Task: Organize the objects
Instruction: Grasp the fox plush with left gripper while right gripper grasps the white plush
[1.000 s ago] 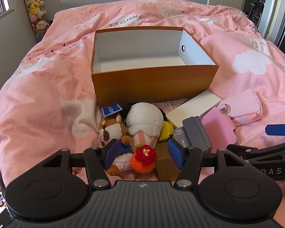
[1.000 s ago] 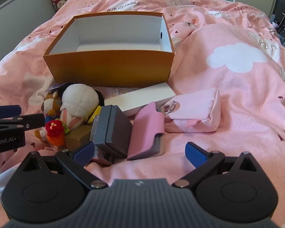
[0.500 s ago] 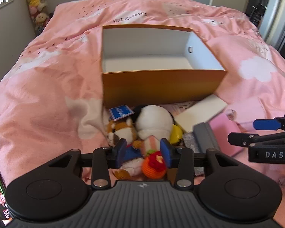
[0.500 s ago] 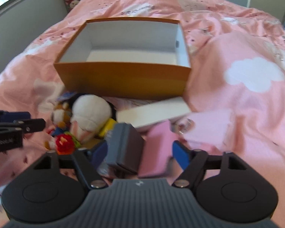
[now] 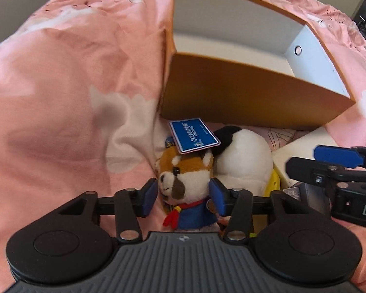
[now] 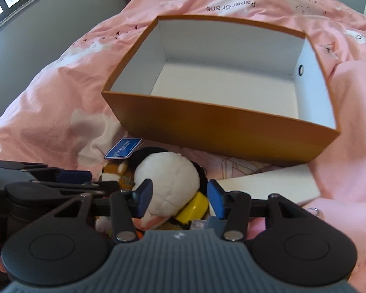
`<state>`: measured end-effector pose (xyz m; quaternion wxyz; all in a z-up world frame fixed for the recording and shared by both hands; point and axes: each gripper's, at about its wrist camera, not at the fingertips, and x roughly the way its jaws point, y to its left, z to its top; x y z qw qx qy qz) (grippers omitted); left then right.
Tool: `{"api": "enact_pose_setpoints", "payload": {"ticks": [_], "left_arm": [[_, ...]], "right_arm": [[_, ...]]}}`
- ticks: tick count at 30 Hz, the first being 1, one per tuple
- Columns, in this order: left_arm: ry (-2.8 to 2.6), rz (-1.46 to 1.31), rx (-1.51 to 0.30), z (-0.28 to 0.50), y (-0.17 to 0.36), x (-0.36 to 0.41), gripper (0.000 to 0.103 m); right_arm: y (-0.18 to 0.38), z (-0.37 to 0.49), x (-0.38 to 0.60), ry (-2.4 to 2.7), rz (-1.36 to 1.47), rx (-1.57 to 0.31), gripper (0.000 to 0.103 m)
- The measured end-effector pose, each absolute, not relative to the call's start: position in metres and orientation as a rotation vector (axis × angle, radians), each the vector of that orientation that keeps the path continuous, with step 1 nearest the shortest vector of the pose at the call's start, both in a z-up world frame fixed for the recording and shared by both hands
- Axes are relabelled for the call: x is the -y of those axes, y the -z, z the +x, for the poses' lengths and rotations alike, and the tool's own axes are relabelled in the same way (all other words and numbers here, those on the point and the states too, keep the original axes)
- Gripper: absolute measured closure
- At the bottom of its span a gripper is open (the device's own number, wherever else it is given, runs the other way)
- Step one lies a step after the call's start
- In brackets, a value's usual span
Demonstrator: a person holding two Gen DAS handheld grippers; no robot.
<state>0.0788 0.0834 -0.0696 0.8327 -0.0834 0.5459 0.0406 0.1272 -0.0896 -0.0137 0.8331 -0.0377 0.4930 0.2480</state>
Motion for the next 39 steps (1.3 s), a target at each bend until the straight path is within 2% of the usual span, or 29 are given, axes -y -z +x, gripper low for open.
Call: {"api": "enact_pose_setpoints", "payload": {"ticks": [7,9,11,15,20,26,28,32,35,39], "left_arm": [[-0.087,-0.133,-1.213,0.09,0.088,-0.078,0.038],[-0.091,-0.141,-1.225,0.092,0.095,-0.08,0.039],[-0.092,-0.163,-1.225,0.092,0.098,-0.084,0.045],[-0.109,-0.203,-1.198,0.082,0.087,-0.093,0.05],[-0.156,-0.228,-1.116,0.064,0.056,-0.107,0.051],[-0.221,-0.212,-1.06,0.063,0.035,-0.118,0.051],[-0.223,-0.213,-1.053,0.062,0.039,-0.122,0.051],[-0.222,-0.203,-1.052,0.06,0.037,-0.121,0.051],[-0.221,-0.203,-1.051,0.06,0.038,-0.122,0.051],[-0.217,-0.193,-1.045,0.058,0.037,-0.119,0.051]], "right_arm": [[0.026,0.135,0.08,-0.541,-0.112,-1.072,0.043],[0.028,0.137,0.078,-0.552,-0.117,-1.078,0.042],[0.029,0.138,0.075,-0.555,-0.123,-1.085,0.042],[0.032,0.14,0.072,-0.558,-0.113,-1.116,0.042],[0.031,0.135,0.06,-0.587,-0.131,-1.122,0.041],[0.047,0.137,0.034,-0.569,-0.176,-1.169,0.033],[0.054,0.138,0.029,-0.559,-0.192,-1.177,0.024],[0.064,0.144,0.019,-0.53,-0.226,-1.156,0.016],[0.076,0.149,0.012,-0.486,-0.285,-1.155,0.016],[0.079,0.154,0.02,-0.466,-0.251,-1.167,0.025]]}}
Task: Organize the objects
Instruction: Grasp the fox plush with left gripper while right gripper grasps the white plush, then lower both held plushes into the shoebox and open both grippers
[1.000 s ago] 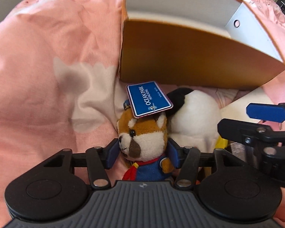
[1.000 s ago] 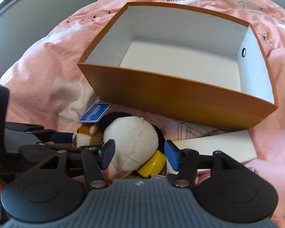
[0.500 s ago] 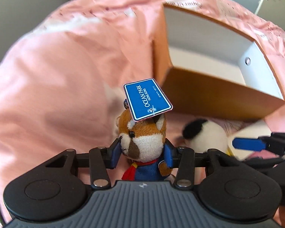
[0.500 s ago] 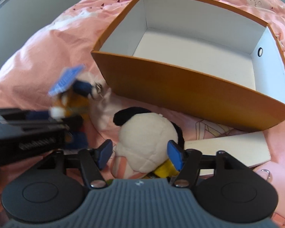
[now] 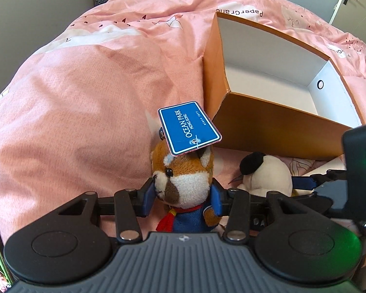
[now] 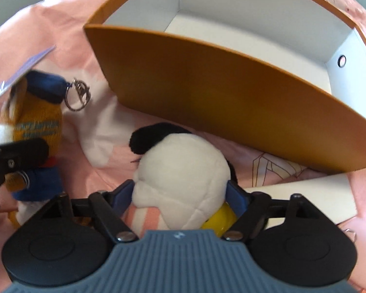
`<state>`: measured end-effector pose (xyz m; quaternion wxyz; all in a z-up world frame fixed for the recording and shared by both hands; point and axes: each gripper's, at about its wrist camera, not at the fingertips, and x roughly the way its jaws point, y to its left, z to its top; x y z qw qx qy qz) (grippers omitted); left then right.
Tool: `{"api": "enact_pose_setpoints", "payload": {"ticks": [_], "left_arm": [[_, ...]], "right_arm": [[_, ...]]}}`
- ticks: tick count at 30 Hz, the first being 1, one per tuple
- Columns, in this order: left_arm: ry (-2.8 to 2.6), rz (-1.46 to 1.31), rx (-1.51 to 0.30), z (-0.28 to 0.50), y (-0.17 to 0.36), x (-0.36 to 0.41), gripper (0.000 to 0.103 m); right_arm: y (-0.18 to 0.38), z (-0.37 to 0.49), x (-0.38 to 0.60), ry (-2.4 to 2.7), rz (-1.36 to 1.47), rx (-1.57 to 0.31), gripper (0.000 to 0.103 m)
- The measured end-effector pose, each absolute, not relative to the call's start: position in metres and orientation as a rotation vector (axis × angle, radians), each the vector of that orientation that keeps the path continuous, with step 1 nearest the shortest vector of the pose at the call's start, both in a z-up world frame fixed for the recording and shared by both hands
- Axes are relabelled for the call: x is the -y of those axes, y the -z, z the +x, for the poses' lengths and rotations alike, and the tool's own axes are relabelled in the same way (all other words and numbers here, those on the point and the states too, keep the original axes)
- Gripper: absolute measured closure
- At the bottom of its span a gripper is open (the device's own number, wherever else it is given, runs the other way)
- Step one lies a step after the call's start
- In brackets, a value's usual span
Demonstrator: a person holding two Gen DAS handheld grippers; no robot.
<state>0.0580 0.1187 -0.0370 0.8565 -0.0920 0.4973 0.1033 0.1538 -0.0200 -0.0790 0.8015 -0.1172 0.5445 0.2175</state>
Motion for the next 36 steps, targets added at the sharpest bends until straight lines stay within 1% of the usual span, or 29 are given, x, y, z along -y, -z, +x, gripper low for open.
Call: {"api": "enact_pose_setpoints", "payload": {"ticks": [5,15,18,21,24,26,31,36], "left_arm": [[-0.19,-0.183,-1.018,0.054,0.025,-0.114,0.051],[-0.064,-0.177,-0.899,0.057,-0.041,-0.1,0.051],[-0.03,-0.184,-0.871,0.069,-0.062,-0.099,0.051],[0.018,-0.18,-0.857,0.088,-0.079,-0.099,0.051],[0.079,-0.144,-0.879,0.118,-0.089,-0.097,0.051],[0.121,-0.101,-0.921,0.148,-0.089,-0.095,0.051],[0.191,-0.064,-1.036,0.228,-0.061,-0.095,0.051],[0.161,-0.026,-1.139,0.286,-0.025,-0.093,0.051]], "right_arm": [[0.051,0.15,0.034,-0.532,-0.205,-1.135,0.028],[-0.043,0.133,0.067,-0.73,-0.202,-0.887,0.028],[-0.069,0.137,0.075,-0.742,-0.206,-0.813,0.028],[-0.085,0.156,0.078,-0.739,-0.188,-0.784,0.028],[-0.087,0.184,0.081,-0.726,-0.171,-0.771,0.028],[-0.082,0.208,0.086,-0.715,-0.144,-0.794,0.028],[-0.054,0.268,0.089,-0.717,-0.063,-0.86,0.028],[-0.014,0.315,0.091,-0.699,-0.001,-0.951,0.028]]}}
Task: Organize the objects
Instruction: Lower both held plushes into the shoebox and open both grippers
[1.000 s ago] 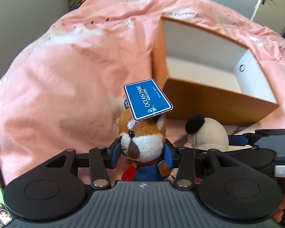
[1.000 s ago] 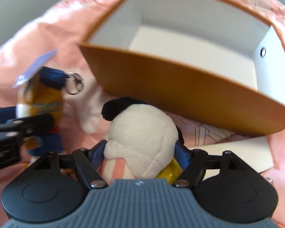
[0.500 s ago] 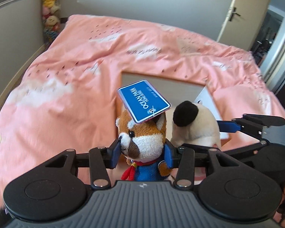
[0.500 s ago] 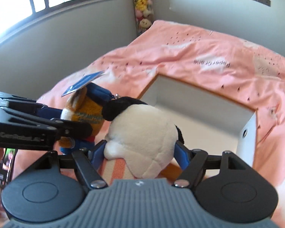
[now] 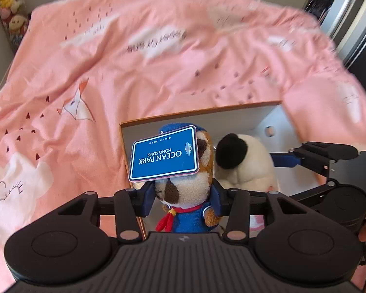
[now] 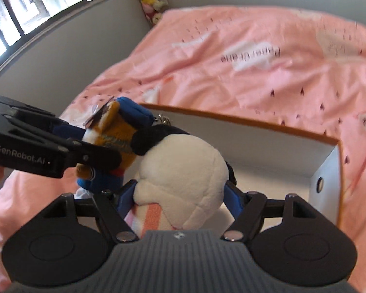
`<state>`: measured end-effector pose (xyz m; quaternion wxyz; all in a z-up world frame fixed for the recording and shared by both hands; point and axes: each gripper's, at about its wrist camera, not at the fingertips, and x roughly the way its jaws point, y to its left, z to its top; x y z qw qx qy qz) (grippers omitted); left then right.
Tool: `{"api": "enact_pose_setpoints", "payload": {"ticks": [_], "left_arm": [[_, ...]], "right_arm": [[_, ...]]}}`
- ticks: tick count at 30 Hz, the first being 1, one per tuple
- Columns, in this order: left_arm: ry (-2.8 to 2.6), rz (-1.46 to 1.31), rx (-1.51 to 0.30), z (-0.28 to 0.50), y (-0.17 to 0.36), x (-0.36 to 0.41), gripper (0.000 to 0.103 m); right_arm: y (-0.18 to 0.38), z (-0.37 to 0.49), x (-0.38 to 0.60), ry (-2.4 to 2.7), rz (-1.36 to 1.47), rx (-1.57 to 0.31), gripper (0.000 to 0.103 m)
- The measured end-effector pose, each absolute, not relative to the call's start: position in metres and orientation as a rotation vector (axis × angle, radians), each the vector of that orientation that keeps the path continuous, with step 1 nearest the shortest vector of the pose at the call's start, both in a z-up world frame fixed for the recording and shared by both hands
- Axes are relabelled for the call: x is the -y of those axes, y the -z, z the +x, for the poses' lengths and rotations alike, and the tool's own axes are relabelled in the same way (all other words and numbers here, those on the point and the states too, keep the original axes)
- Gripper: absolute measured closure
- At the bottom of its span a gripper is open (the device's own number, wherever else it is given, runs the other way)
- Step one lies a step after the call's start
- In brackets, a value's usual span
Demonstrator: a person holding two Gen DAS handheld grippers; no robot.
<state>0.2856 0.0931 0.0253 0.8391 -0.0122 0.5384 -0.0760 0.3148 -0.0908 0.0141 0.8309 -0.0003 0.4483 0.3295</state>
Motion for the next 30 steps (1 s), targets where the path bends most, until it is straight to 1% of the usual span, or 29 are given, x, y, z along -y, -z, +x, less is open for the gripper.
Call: {"api": "enact_pose_setpoints", "payload": {"ticks": [5,9,12,16,20,22,25,28,30], "left_arm": [[0.117,0.076,-1.237,0.314,0.016,-0.083,0.051],[0.075,0.134,-1.279,0.326,0.036,-0.075,0.049],[0.048,0.207,-1.288,0.331,0.045,-0.064,0.048],[0.006,0.288,-1.292,0.336,0.051,-0.053,0.046],[-0.001,0.315,-1.268,0.336,0.051,-0.054,0.038],[-0.005,0.327,-1.254,0.336,0.051,-0.054,0.036],[-0.002,0.327,-1.238,0.335,0.049,-0.053,0.036],[-0.002,0.349,-1.188,0.329,0.04,-0.052,0.04],[0.002,0.331,-1.147,0.323,0.029,-0.056,0.049]], "right_arm": [[0.03,0.353,0.085,-0.717,0.023,-1.043,0.028],[0.051,0.365,0.071,-0.745,-0.064,-1.033,0.028],[0.058,0.367,0.06,-0.76,-0.149,-0.996,0.028],[0.06,0.368,0.053,-0.77,-0.19,-1.003,0.028],[0.061,0.371,0.053,-0.756,-0.195,-1.024,0.024],[0.061,0.372,0.054,-0.75,-0.185,-1.032,0.023],[0.06,0.37,0.051,-0.733,-0.204,-1.032,0.021],[0.055,0.365,0.049,-0.707,-0.242,-1.024,0.017],[0.05,0.36,0.049,-0.703,-0.272,-1.001,0.016]]}}
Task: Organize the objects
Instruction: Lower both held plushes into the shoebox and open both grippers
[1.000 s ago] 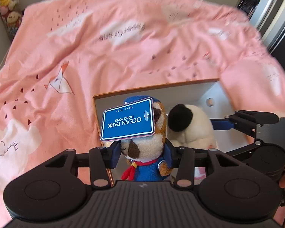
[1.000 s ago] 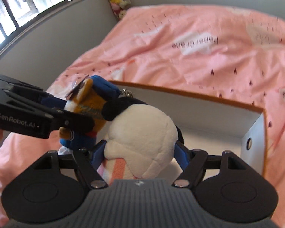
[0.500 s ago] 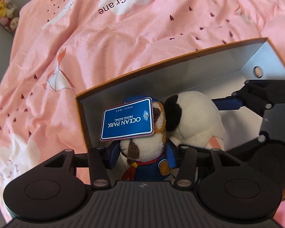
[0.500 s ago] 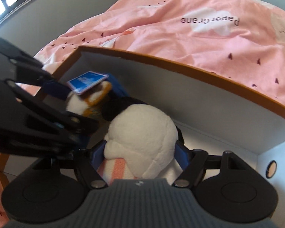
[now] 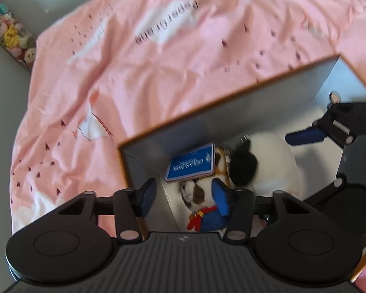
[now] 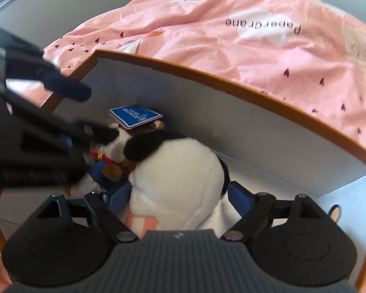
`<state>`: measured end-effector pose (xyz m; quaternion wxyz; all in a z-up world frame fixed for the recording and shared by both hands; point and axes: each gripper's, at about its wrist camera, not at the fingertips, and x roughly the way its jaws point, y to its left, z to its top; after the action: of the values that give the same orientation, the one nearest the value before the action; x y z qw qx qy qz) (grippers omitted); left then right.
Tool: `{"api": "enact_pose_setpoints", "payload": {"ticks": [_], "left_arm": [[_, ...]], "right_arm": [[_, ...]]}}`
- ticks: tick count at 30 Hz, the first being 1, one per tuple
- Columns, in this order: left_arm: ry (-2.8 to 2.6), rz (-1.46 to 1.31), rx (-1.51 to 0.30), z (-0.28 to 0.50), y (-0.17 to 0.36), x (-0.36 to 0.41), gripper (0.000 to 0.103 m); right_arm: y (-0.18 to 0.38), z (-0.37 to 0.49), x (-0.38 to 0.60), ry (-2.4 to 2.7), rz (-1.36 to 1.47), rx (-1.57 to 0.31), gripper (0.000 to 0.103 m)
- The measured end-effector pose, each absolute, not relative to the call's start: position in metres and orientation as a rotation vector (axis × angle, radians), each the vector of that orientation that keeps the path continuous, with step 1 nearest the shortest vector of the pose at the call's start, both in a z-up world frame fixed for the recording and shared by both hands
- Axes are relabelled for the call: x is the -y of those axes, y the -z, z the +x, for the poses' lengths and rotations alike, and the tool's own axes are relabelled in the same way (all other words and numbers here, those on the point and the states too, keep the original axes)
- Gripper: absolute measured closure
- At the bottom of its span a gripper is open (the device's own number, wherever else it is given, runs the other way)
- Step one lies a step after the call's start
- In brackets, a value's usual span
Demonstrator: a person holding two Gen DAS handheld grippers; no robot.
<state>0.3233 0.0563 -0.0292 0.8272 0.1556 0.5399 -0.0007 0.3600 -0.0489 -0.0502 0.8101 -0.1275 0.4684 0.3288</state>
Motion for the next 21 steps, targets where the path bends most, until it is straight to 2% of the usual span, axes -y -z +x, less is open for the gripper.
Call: {"api": "enact_pose_setpoints", "payload": {"ticks": [3,5,8,9,10,14,21], "left_arm": [[0.009,0.249,-1.114,0.316,0.013,-0.067,0.055],[0.004,0.218,-1.087,0.311,0.002,-0.073,0.056],[-0.008,0.191,-1.041,0.302,-0.012,-0.081,0.056],[-0.009,0.178,-1.03,0.3,-0.016,-0.083,0.057],[-0.007,0.168,-1.024,0.298,-0.019,-0.086,0.057],[-0.018,0.151,-1.014,0.294,-0.025,-0.092,0.058],[-0.028,0.152,-1.031,0.289,-0.017,-0.1,0.06]], "right_arm": [[0.044,0.353,0.049,-0.668,-0.332,-0.991,0.015],[0.042,0.349,0.048,-0.641,-0.37,-1.009,0.015],[0.041,0.344,0.049,-0.624,-0.37,-1.042,0.028],[0.04,0.342,0.05,-0.633,-0.356,-1.047,0.037],[0.04,0.339,0.05,-0.639,-0.353,-1.041,0.039],[0.04,0.336,0.043,-0.64,-0.351,-0.985,0.042],[0.043,0.352,0.032,-0.706,-0.165,-0.983,0.046]]}}
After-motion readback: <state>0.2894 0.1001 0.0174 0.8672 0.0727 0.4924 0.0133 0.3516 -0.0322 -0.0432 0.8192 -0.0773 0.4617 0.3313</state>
